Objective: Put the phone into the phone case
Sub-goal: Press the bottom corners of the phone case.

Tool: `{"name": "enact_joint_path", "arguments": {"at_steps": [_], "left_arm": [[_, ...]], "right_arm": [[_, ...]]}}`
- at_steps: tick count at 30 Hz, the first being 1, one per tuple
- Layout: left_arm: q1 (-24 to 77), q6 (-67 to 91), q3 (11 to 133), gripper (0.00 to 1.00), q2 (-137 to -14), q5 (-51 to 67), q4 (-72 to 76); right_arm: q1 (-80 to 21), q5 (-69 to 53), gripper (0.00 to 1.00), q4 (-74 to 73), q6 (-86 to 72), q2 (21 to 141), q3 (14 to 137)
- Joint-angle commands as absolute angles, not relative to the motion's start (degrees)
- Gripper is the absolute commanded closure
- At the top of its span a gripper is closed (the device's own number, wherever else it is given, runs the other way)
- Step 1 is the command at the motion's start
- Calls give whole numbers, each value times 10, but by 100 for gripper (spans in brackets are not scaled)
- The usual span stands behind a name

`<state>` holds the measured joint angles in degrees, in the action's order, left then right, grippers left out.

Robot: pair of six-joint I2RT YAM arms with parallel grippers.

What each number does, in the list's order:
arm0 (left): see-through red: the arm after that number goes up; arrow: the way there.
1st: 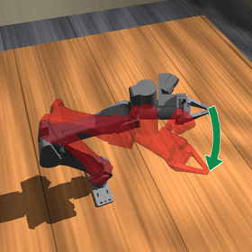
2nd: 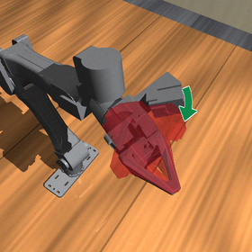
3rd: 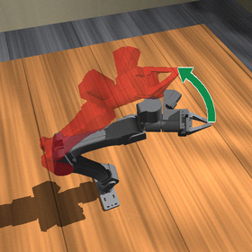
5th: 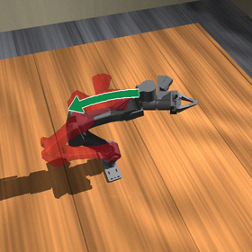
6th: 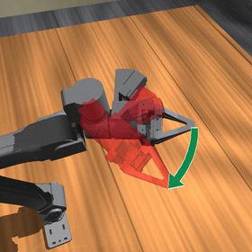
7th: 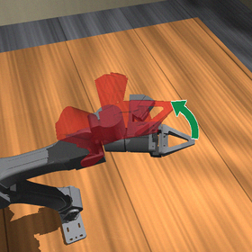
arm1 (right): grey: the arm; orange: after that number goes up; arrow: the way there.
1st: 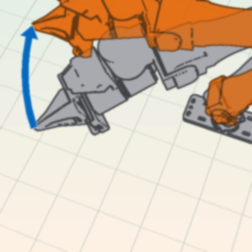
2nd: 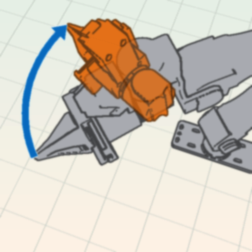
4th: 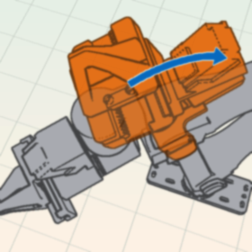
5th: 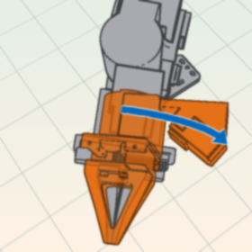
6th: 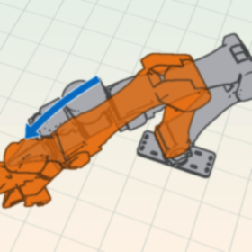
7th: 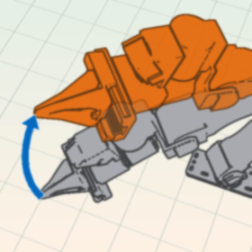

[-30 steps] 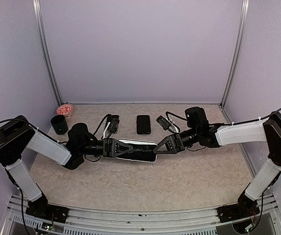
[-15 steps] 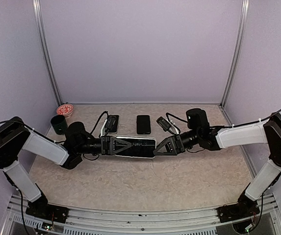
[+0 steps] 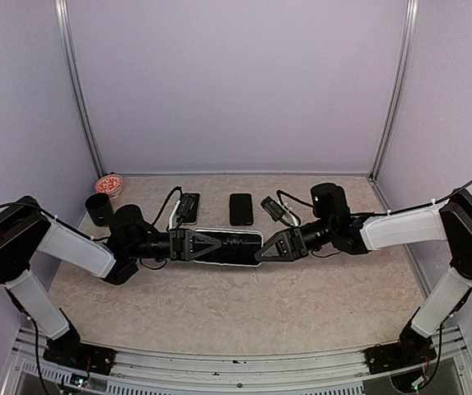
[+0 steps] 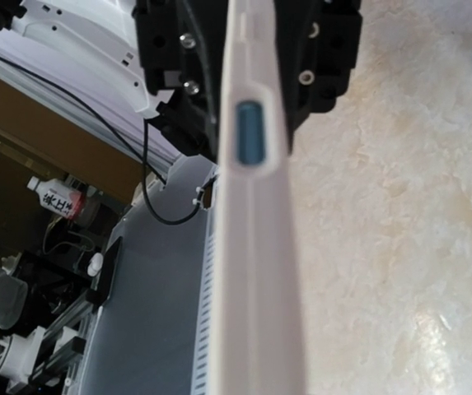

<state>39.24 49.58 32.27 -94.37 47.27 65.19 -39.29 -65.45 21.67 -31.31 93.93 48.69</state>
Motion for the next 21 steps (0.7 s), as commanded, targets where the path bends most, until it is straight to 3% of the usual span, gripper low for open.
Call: {"name": "enact_joint_path", "arguments": {"at_steps": [1,16,21], "left_arm": [[389,491,324,96,-937,461,692],[388,495,320,96,-940,454,693],[389,495,322,95,-942,455,693]], "right_arm": [[-405,-645,73,200,-293,942,491],[-405,-579,81,133,-242,922,505],[-405,-588,78,153,-262,925,507]]}}
